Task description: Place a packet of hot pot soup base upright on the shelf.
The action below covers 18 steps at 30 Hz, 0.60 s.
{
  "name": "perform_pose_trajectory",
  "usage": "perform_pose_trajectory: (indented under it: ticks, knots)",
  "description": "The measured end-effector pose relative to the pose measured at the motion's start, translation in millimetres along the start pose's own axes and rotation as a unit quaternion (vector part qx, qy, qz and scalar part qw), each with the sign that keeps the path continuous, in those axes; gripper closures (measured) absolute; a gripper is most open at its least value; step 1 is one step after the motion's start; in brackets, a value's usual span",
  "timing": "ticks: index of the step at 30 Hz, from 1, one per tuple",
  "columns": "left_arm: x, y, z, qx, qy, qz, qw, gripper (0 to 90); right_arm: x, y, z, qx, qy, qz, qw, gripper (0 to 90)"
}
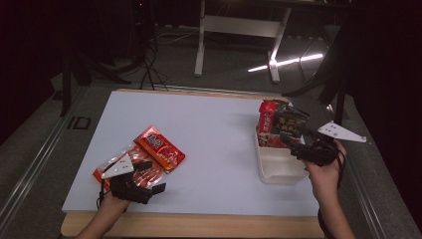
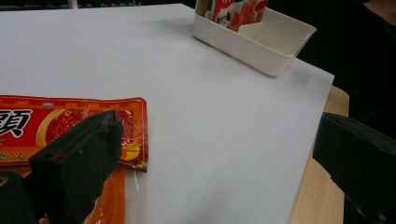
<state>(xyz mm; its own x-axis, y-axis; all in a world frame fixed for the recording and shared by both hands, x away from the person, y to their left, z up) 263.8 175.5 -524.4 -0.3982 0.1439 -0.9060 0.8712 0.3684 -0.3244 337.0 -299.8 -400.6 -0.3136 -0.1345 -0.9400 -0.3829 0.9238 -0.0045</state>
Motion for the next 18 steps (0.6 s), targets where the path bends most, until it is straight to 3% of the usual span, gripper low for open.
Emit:
perform_pose_trajectory:
  ticks: [3,5,6,10,16,18]
  knots:
    - [0.1,0.0,0.4,-0.001,0.004,0.003,1.0,1.7,10.6,10.9,-2.1,0.001,0.005,-0.001,1.0,17.1]
    - [-0.1,-0.5,0.5,0.001,0.004,0.004,1.0,1.7,15.4,14.5,-4.3,0.006,0.003,0.007,1.0,15.2]
    - [-0.2,-1.0,0.6,-0.001,0.004,0.006,1.0,1.7,21.1,17.3,-6.6,0.003,0.003,0.024,0.9997,13.7]
    - [-0.8,-1.6,-0.4,-0.011,0.007,0.012,0.9998,1.7,31.9,22.5,-9.4,0.006,0.01,0.031,0.9995,13.7]
    - [-1.0,-0.9,-2.5,-0.012,0.004,0.012,0.9999,1.7,49.9,24.7,-10.7,0.021,0.031,0.018,0.9991,13.6]
    - [-0.9,-0.6,-2.7,-0.01,0.004,0.006,0.9999,1.7,60.5,27.0,-12.8,0.04,0.037,0.001,0.9985,14.2]
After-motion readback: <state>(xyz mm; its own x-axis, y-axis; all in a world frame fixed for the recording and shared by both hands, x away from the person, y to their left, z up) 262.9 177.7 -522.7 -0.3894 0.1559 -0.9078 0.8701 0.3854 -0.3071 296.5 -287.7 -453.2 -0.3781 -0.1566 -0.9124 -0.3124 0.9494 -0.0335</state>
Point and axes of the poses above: each handheld gripper's, and its own axes: z roughly forward along the jaws, x roughly out of its underside, y roughly to its left, the point moved 3 cm from there along z, roughly forward along the jaws, and after that the axes turned 14 degrees about x, right-handed, at the moved point
